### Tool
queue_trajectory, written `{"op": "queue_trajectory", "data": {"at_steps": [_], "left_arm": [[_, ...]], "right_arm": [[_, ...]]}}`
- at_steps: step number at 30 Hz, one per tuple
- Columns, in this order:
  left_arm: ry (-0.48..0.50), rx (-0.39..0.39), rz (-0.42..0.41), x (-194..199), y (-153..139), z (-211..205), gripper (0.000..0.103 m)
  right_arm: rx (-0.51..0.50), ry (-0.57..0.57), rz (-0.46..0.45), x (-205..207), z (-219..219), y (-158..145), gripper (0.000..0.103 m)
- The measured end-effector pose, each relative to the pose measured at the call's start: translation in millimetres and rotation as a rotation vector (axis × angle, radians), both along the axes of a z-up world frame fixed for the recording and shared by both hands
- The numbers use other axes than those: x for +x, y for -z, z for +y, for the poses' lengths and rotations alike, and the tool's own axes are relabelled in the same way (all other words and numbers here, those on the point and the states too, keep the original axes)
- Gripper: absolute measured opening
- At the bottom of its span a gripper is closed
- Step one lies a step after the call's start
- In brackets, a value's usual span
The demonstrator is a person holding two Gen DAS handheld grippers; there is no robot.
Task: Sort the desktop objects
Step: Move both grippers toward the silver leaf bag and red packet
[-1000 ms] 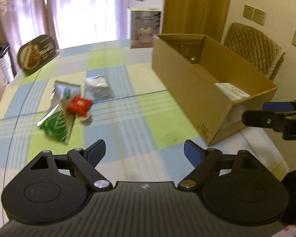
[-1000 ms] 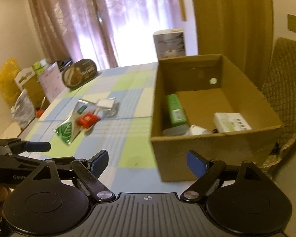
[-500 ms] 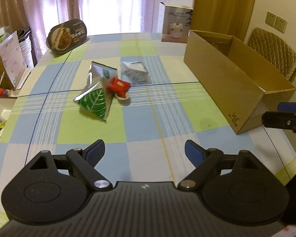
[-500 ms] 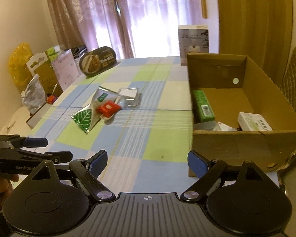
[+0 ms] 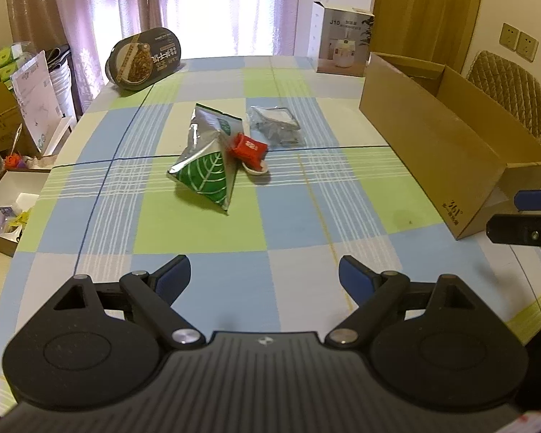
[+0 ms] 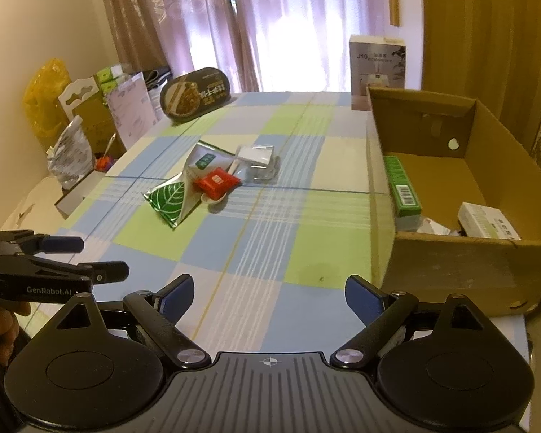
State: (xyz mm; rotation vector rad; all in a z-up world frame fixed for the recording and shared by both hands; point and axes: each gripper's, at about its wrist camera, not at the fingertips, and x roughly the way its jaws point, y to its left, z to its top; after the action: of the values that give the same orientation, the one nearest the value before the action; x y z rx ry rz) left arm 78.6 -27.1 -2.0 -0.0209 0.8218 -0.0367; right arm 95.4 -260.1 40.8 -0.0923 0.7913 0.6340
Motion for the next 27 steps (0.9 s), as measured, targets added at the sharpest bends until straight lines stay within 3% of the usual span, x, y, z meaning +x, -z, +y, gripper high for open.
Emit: {"op": "queue_trajectory", "data": {"at_steps": [16,27], "left_arm": [[-0.009,0.037,0.016,24.6,9.2,36.1,0.087],[0.007,0.055,0.028,59.0,21.5,59.0,0.087]], "right_arm": [[-0.020,-0.088,0.009,14.8,46.7,11.9,0.089],[-0.043,-0.133,0.018,50.2,88.5,33.0,0.089]]}}
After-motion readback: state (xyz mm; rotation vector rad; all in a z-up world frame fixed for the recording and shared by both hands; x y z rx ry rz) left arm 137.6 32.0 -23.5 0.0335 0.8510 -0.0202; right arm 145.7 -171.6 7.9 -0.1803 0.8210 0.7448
